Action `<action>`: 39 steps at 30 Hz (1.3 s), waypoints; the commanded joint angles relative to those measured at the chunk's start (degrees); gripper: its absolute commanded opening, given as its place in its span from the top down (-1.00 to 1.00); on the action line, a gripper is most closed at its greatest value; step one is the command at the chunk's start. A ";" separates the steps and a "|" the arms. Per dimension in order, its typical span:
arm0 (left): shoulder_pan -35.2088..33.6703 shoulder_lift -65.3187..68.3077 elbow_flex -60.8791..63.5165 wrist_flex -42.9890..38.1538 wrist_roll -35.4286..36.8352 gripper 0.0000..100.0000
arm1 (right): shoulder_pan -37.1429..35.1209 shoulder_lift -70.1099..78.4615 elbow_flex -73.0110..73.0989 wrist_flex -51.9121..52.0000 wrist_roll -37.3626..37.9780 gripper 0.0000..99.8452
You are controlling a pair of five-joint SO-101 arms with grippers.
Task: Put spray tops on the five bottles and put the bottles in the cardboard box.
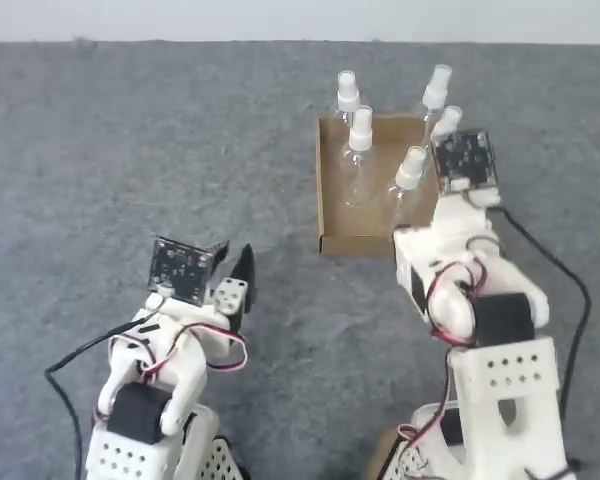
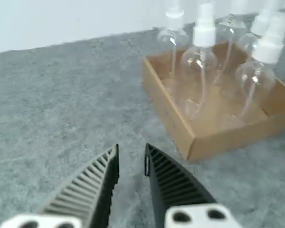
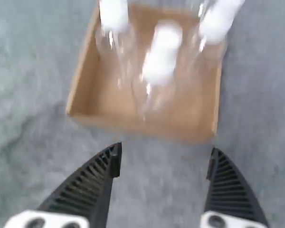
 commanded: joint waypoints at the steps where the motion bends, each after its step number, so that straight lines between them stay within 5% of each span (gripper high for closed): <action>1: -5.98 -0.79 -0.66 -5.19 0.26 0.85 | 4.00 -9.71 8.79 0.75 1.32 0.54; 10: -18.73 -0.79 -6.29 0.88 0.35 0.85 | 12.70 -30.90 22.77 6.46 14.24 0.99; 18: -24.44 -0.79 -5.85 9.67 0.18 0.84 | 12.70 -44.00 28.04 9.54 18.11 0.95; 24: -29.63 -0.79 3.38 9.23 0.09 0.84 | 12.79 -50.86 37.27 8.22 18.11 0.95; 28: -29.71 -0.79 11.91 2.11 -0.18 0.85 | 12.88 -50.24 41.41 5.14 18.11 0.95; 33: -31.03 -0.62 16.66 -6.68 -7.74 0.87 | 12.79 -50.33 45.54 4.62 18.11 0.95; 39: -32.00 -0.44 16.66 0.79 -16.53 0.98 | 12.70 -50.33 54.59 1.36 18.11 0.95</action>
